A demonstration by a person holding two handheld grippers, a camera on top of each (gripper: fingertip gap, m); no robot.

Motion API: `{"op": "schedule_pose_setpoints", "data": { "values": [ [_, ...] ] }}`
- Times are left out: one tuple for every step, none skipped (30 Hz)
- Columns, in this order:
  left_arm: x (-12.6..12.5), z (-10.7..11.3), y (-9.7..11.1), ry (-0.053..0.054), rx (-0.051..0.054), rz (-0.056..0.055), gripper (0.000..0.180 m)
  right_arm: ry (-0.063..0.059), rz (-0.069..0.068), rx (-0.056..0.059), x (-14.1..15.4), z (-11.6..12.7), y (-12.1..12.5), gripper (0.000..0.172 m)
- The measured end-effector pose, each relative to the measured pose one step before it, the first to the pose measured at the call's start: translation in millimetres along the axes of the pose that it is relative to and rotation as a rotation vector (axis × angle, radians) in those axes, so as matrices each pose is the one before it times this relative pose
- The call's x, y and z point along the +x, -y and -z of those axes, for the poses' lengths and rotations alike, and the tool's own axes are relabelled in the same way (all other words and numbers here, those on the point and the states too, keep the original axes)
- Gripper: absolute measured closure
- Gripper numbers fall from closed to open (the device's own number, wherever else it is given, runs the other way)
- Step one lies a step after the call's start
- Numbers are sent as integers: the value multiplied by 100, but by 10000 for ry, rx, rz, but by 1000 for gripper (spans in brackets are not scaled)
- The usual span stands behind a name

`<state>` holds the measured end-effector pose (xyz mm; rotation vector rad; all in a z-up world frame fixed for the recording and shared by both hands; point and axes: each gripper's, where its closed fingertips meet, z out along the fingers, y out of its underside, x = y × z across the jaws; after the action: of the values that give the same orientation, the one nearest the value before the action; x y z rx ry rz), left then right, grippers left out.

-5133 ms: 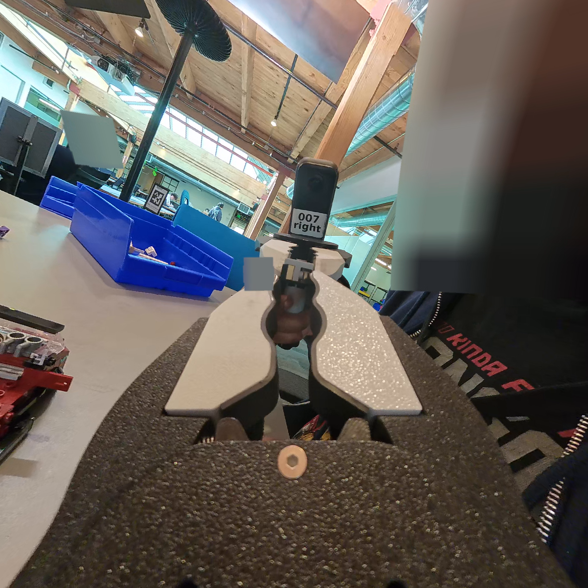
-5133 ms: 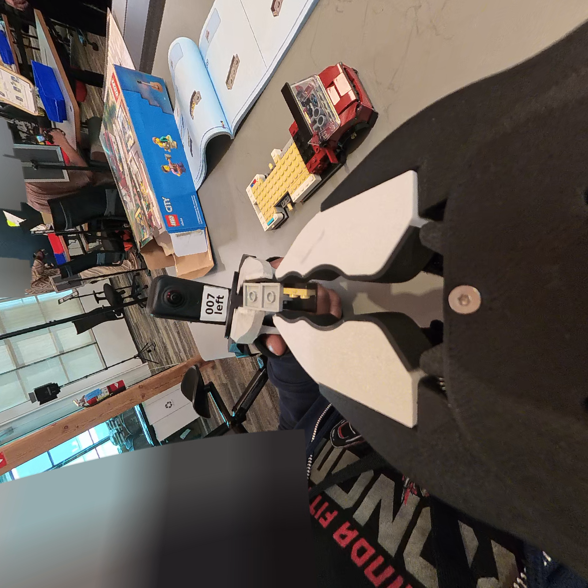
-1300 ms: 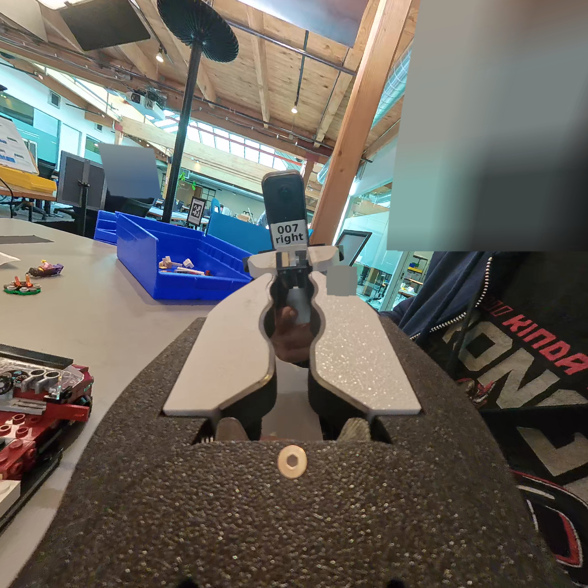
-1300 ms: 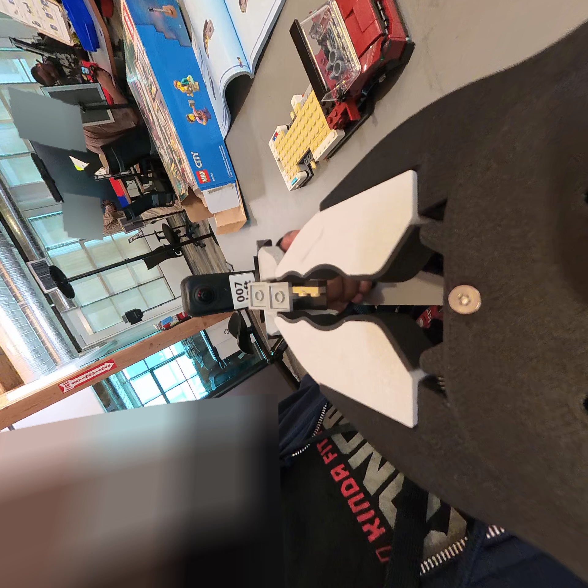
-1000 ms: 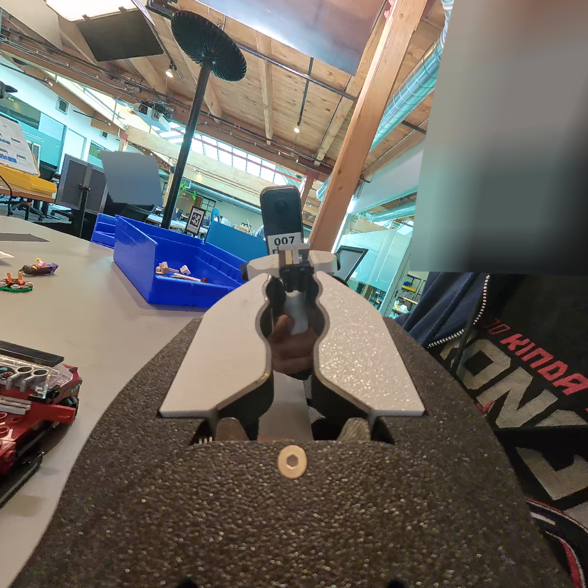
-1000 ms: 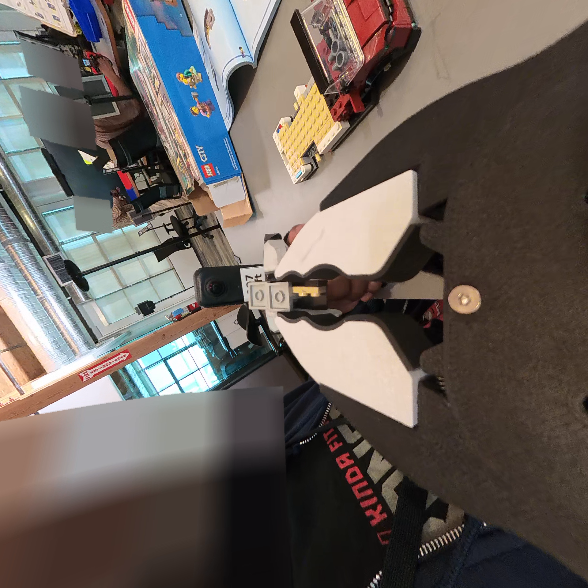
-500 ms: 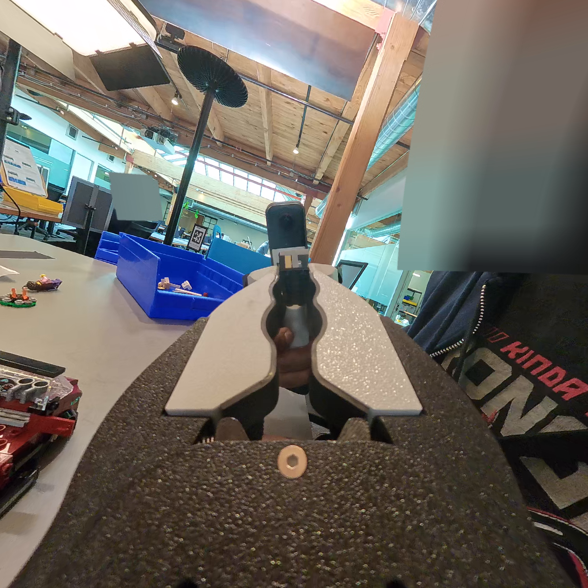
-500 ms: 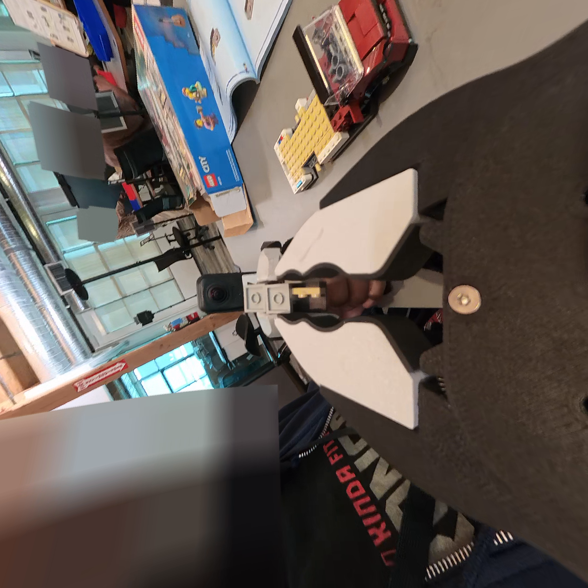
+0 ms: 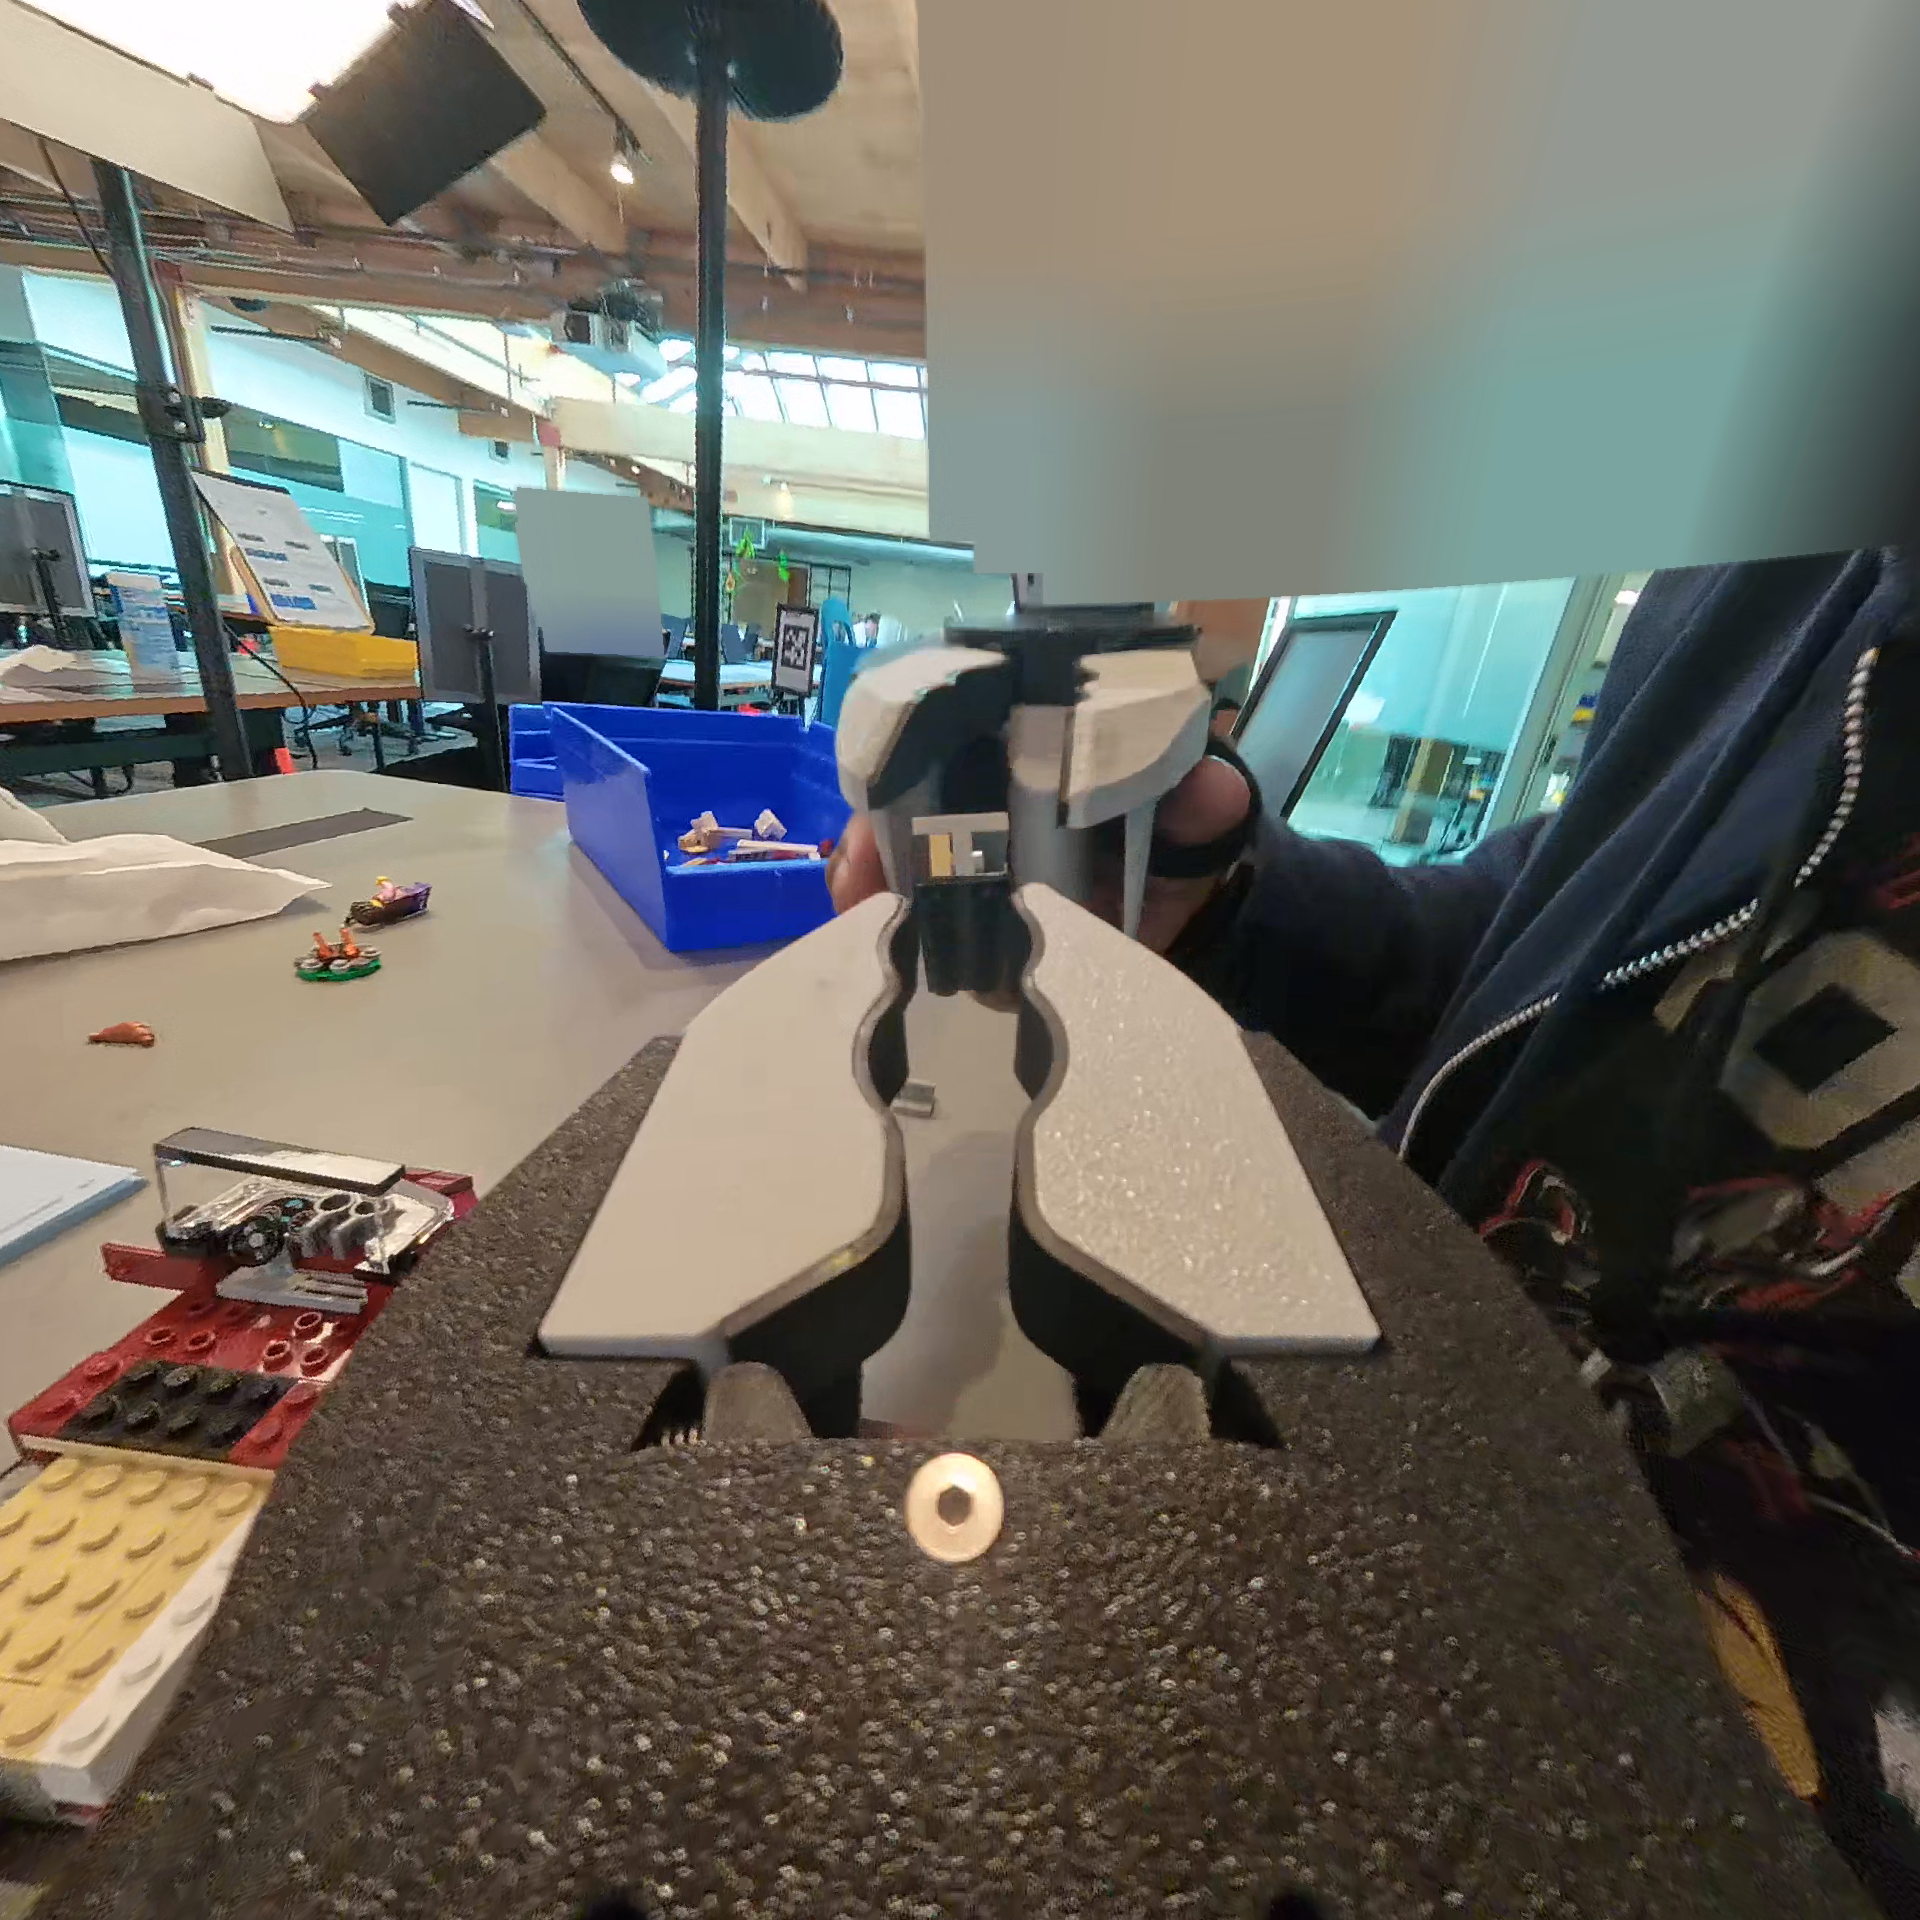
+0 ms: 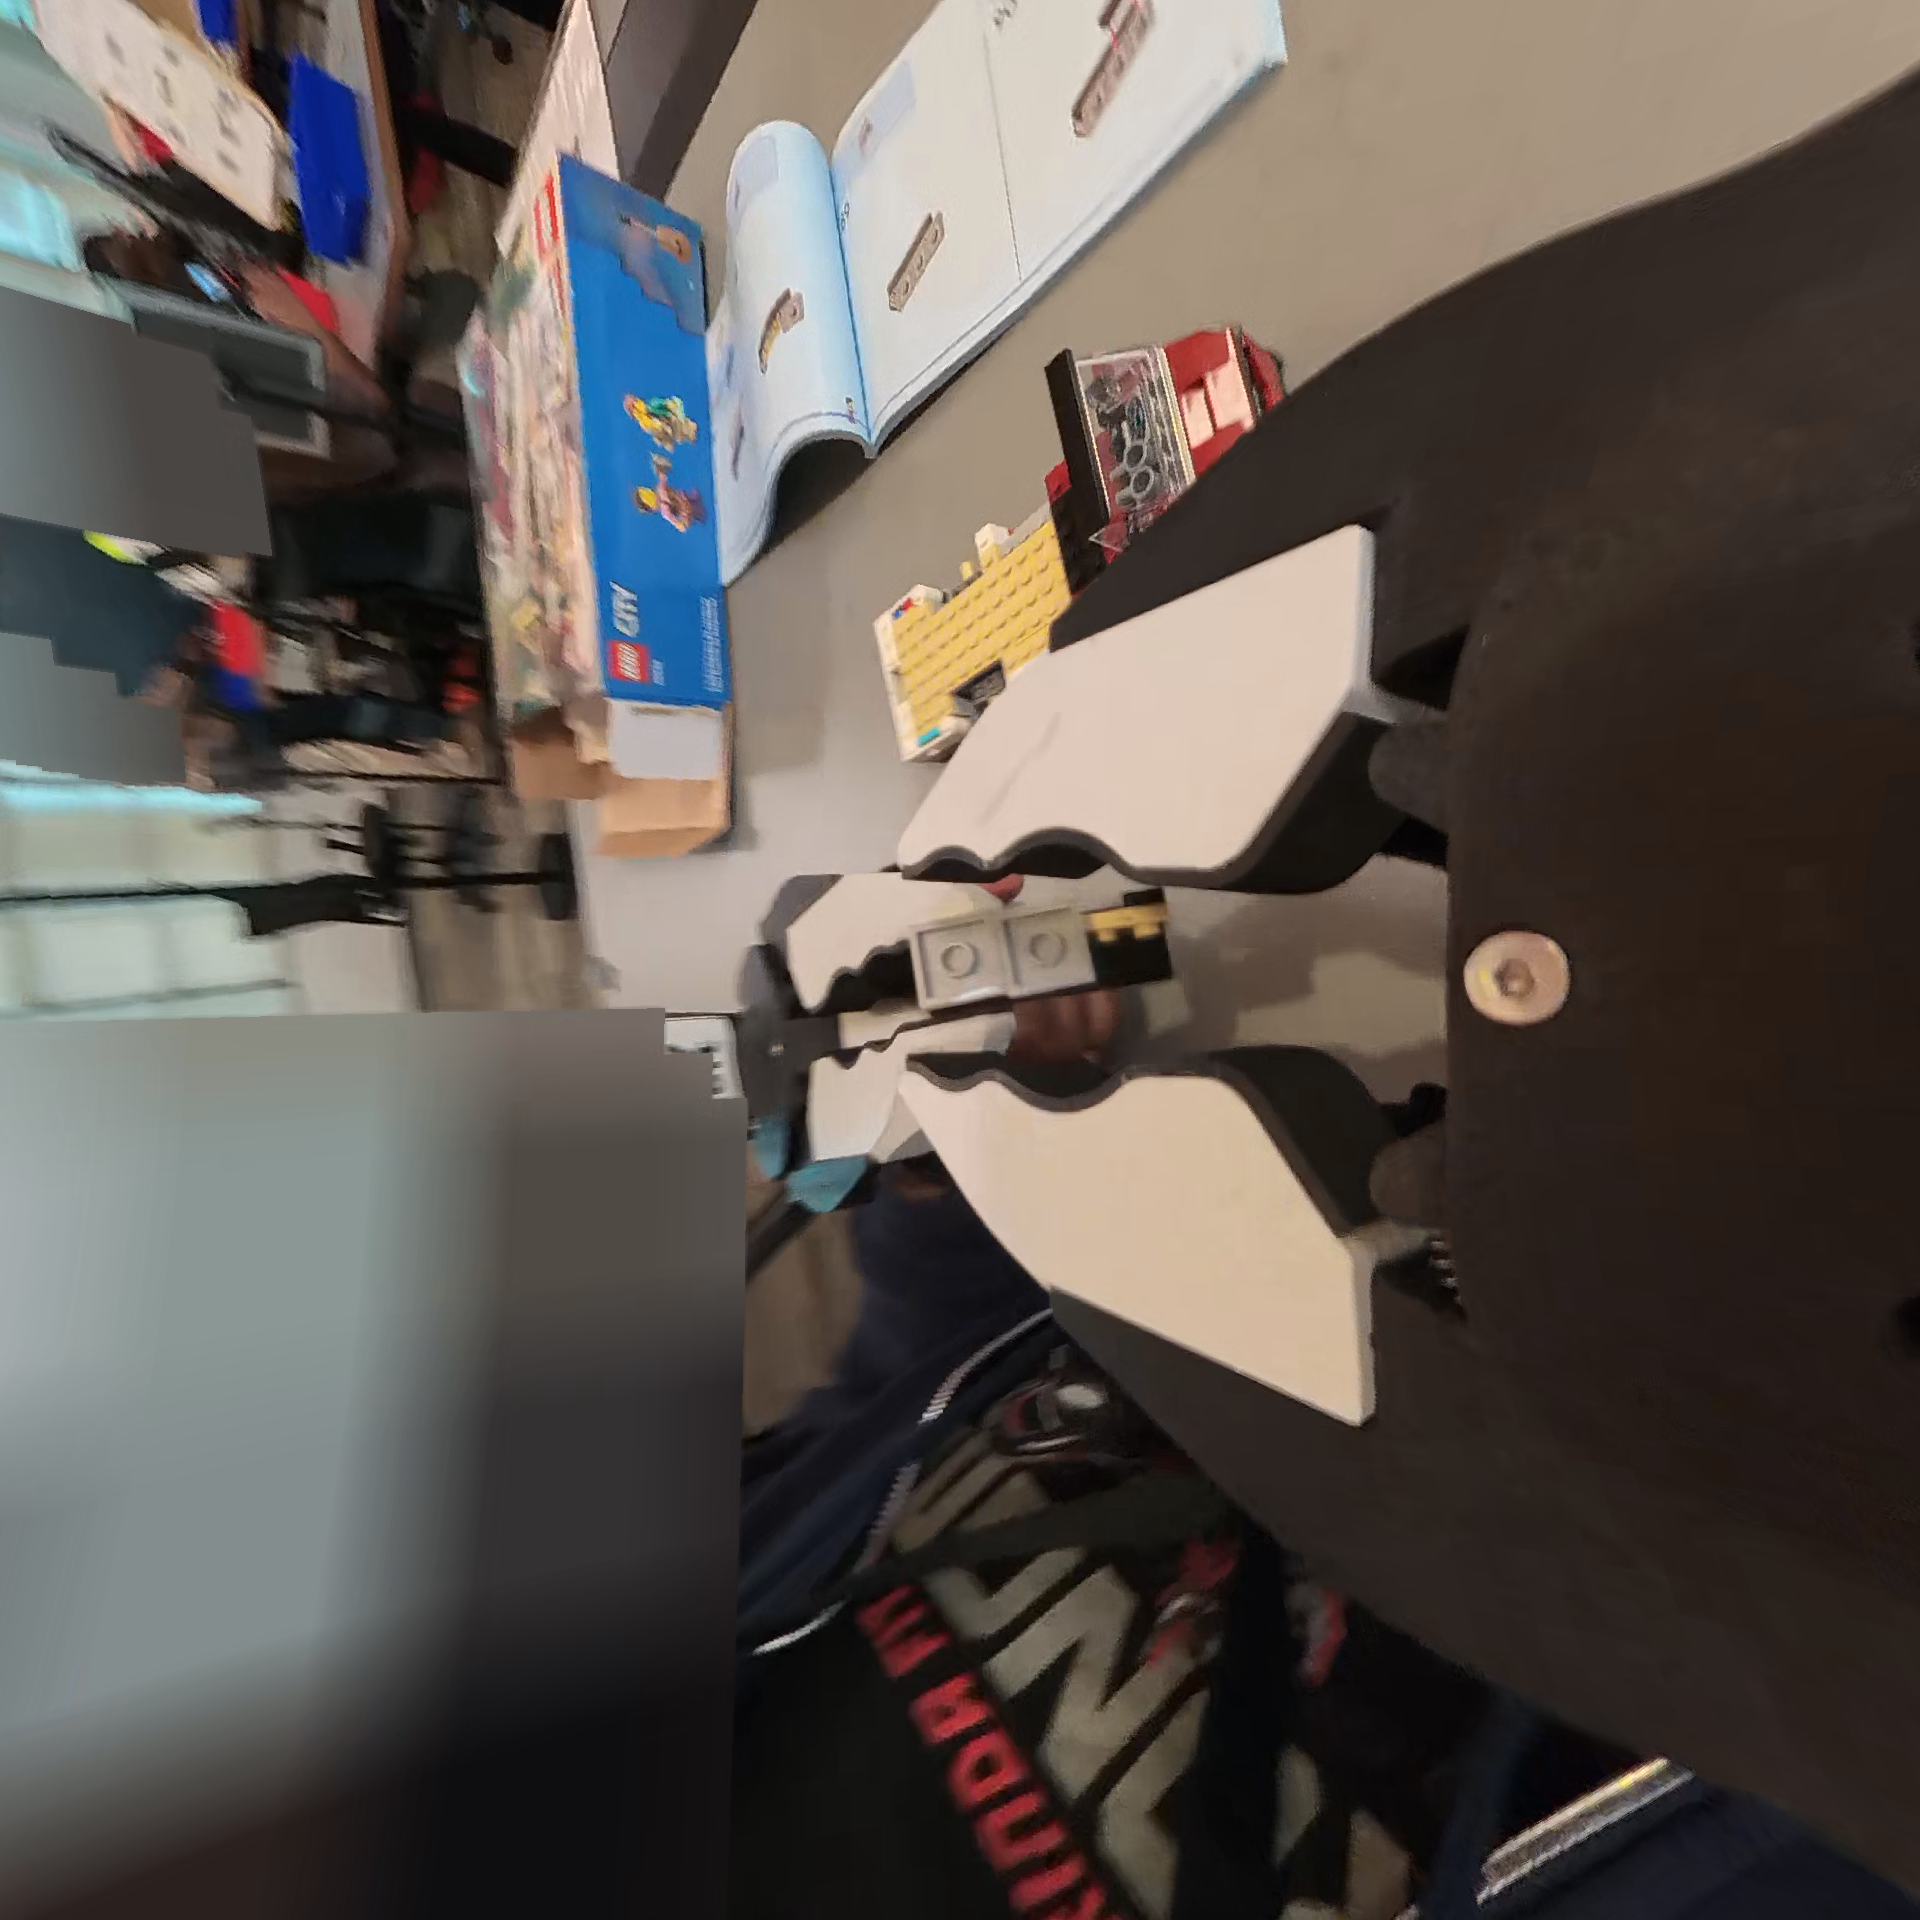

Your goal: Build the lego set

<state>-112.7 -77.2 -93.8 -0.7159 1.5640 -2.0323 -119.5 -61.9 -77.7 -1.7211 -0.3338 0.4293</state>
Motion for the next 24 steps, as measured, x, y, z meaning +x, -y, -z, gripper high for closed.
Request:
{"op": "schedule_pose_setpoints", "data": {
  "values": [
    [217,-88,-119,-68,-107,-130,164,123,275,-373,-172,-225,-316,142],
    [101,-53,-103,-5,-87,-98,164,147,214,-347,-181,-204,-335,144],
    [63,-28,-73,-2,-68,-80,164,143,169,-281,-145,-149,-273,146],
    [2,4,-101,29,-87,-70,164,135,80,-102,-112,-37,-30,148],
    [48,36,-10,-24,-36,-71,164,84,17,-108,3,-9,-29,150],
    [21,18,-65,0,-66,-60,164,9,37,-104,78,6,-49,152],
    [22,-12,-62,9,-67,-61,164,-2,93,-62,56,-3,-45,154],
    [-26,-9,-52,42,-47,-67,164,7,43,-21,12,-24,-16,155],
    [11,10,-14,17,-23,-54,164,21,-3,4,-16,-15,-22,155],
    [-5,6,-21,39,-28,-45,164,-10,-2,16,24,-8,-33,155],
    [-20,-3,-41,58,-48,-60,164,-26,6,33,27,-7,-36,155],
    [-7,-16,-28,42,-38,-61,165,-36,3,57,35,-2,-11,155],
    [-56,-1,-10,72,-27,-47,165,-99,41,56,66,-21,3,155],
    [-47,-3,-24,56,-30,-32,165,-116,65,37,48,-25,-5,155],
    [-2,-7,-7,9,-12,14,164,-90,36,21,14,-37,13,155],
    [22,5,32,-4,22,32,165,-101,43,28,20,-26,60,155],
    [30,9,74,-12,45,18,165,-71,25,31,-7,-7,78,155],
    [53,11,87,-7,34,-21,165,-20,-8,14,-34,19,63,155],
    [42,5,51,26,10,-84,165,-40,8,-10,0,20,26,155],
    [-30,-17,-4,91,-42,-124,164,-74,36,-13,24,8,5,155],
    [29,3,53,39,3,-108,164,-40,33,43,-29,23,74,155],
    [9,-9,72,43,9,-19,164,-63,-8,34,21,16,45,155],
    [-8,-11,41,34,9,-8,164,-39,-8,20,9,14,30,155],
    [49,-6,17,-11,20,-2,164,-6,16,23,-36,19,12,155]
  ]
}}
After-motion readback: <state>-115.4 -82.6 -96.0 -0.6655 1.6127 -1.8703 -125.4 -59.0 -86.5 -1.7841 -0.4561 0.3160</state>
